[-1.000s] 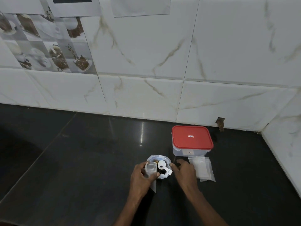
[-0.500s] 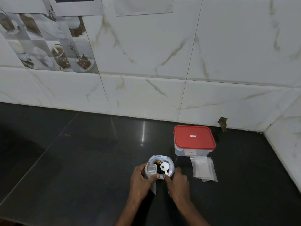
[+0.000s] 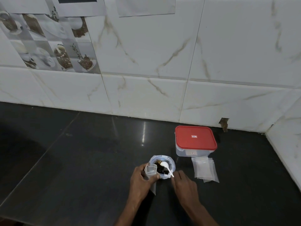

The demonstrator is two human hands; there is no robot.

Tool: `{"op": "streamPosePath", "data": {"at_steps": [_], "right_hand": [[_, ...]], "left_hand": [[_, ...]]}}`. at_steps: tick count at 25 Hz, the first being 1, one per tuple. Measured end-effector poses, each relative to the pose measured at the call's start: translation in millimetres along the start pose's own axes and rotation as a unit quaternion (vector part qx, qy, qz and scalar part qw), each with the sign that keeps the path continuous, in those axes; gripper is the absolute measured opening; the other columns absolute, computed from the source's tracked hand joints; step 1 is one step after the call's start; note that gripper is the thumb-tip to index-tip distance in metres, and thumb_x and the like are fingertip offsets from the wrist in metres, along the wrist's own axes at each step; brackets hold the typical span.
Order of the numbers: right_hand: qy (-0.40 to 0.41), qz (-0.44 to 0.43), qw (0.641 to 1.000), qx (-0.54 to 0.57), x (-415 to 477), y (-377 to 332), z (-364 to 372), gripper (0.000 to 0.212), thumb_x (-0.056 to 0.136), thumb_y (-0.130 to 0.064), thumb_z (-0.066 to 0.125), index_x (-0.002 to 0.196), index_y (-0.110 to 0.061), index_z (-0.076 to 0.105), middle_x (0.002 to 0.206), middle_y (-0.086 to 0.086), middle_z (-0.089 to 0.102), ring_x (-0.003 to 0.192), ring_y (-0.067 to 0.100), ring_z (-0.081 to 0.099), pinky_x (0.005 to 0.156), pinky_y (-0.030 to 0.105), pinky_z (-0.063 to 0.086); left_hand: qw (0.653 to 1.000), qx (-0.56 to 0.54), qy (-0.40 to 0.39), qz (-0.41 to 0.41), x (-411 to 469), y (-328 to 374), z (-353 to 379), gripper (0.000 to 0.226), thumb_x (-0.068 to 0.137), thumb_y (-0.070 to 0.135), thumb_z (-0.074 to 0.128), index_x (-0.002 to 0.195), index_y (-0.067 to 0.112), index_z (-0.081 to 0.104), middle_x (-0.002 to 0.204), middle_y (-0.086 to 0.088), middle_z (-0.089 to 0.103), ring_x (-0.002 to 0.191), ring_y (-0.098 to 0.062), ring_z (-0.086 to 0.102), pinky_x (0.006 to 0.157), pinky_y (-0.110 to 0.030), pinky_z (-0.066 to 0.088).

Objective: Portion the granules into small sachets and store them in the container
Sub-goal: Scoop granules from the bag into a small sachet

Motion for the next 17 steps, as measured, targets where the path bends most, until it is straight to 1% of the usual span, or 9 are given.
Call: {"op": "streamPosePath", "data": {"at_steps": [4,6,8,10,12,13,15,16,17], "right_hand": [[0.004,0.018,1.000,0.014,3.2,5.1,1.1,0.033,0.058,-0.015,0.093,0.074,-0.017,0.064,0.064,-0.002,0.055,0.044,0.012,0.053,0.033,0.024,0.036],[0.001,0.046,0.998,0.041,10.3,11.2,4.1,0.030,0.061,-0.018,0.092,0.074,-0.018,0.064,0.064,-0.002,0.056,0.042,0.012,0.054,0.033,0.025,0.039],[-0.021,0.039,0.997,0.060,14.6,11.9,12.6,0.026,0.067,-0.019,0.088,0.076,-0.018,0.064,0.066,-0.002,0.057,0.044,0.013,0.055,0.034,0.026,0.041],[-0.044,0.070,0.992,0.096,17.3,22.2,19.9,0.018,0.076,-0.023,0.081,0.079,-0.019,0.063,0.069,-0.003,0.060,0.052,0.014,0.059,0.043,0.028,0.045],[-0.077,0.164,0.968,0.174,20.9,41.8,27.3,0.013,0.088,-0.032,0.069,0.091,-0.020,0.065,0.076,-0.004,0.066,0.066,0.015,0.064,0.059,0.030,0.052],[-0.092,0.207,0.954,0.199,20.3,49.0,29.2,0.022,0.091,-0.038,0.064,0.103,-0.019,0.065,0.083,-0.002,0.070,0.074,0.017,0.067,0.066,0.030,0.053],[-0.088,0.221,0.960,0.146,20.9,53.0,18.8,0.043,0.095,-0.050,0.053,0.125,-0.020,0.059,0.097,0.002,0.072,0.088,0.019,0.068,0.073,0.030,0.051],[-0.050,0.211,0.967,0.136,21.9,50.7,4.9,0.046,0.095,-0.055,0.048,0.125,-0.022,0.059,0.099,-0.001,0.072,0.089,0.016,0.067,0.073,0.030,0.051],[-0.012,0.200,0.964,0.177,21.6,43.2,-11.5,0.045,0.093,-0.057,0.048,0.120,-0.025,0.063,0.097,-0.005,0.071,0.087,0.011,0.066,0.073,0.027,0.051]], "left_hand": [[1.000,-0.002,-0.002,0.001,-0.6,2.9,3.0,0.052,0.065,0.029,0.093,0.101,0.045,0.058,0.114,0.011,0.065,0.100,-0.001,0.064,0.078,-0.014,0.048],[1.000,-0.007,-0.001,-0.002,-2.2,7.6,3.8,0.056,0.053,0.044,0.092,0.099,0.044,0.059,0.112,0.011,0.065,0.098,-0.001,0.064,0.077,-0.014,0.047],[1.000,-0.011,-0.001,-0.004,-3.0,9.8,3.6,0.061,0.044,0.056,0.085,0.098,0.044,0.058,0.109,0.013,0.064,0.096,-0.001,0.063,0.074,-0.013,0.046],[1.000,-0.017,-0.003,0.000,-3.0,9.3,4.0,0.056,0.054,0.042,0.093,0.098,0.043,0.059,0.109,0.012,0.065,0.097,-0.001,0.064,0.074,-0.013,0.046],[1.000,-0.011,-0.002,0.002,-2.5,7.9,3.3,0.051,0.064,0.027,0.094,0.098,0.044,0.059,0.111,0.010,0.066,0.098,-0.002,0.064,0.075,-0.013,0.046],[1.000,-0.010,-0.003,-0.001,-2.5,7.4,4.0,0.051,0.064,0.027,0.093,0.098,0.044,0.059,0.111,0.010,0.066,0.098,-0.002,0.064,0.076,-0.014,0.046],[1.000,-0.014,-0.006,-0.002,-3.2,9.4,7.1,0.053,0.059,0.034,0.093,0.099,0.044,0.059,0.111,0.011,0.066,0.098,-0.003,0.064,0.076,-0.015,0.047],[1.000,-0.014,-0.007,0.000,-3.5,11.1,9.4,0.054,0.057,0.037,0.092,0.099,0.044,0.060,0.110,0.013,0.066,0.098,-0.002,0.064,0.076,-0.015,0.046],[1.000,-0.013,-0.006,0.003,-5.1,15.3,11.5,0.053,0.058,0.036,0.092,0.100,0.043,0.060,0.109,0.014,0.066,0.097,-0.002,0.064,0.075,-0.014,0.046]]}}
Point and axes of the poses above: each hand's wrist, its own x-axis towards the middle knuckle, its own z-axis out of the palm, y = z × x, the point moved 10 cm from there along x, towards the middle knuckle
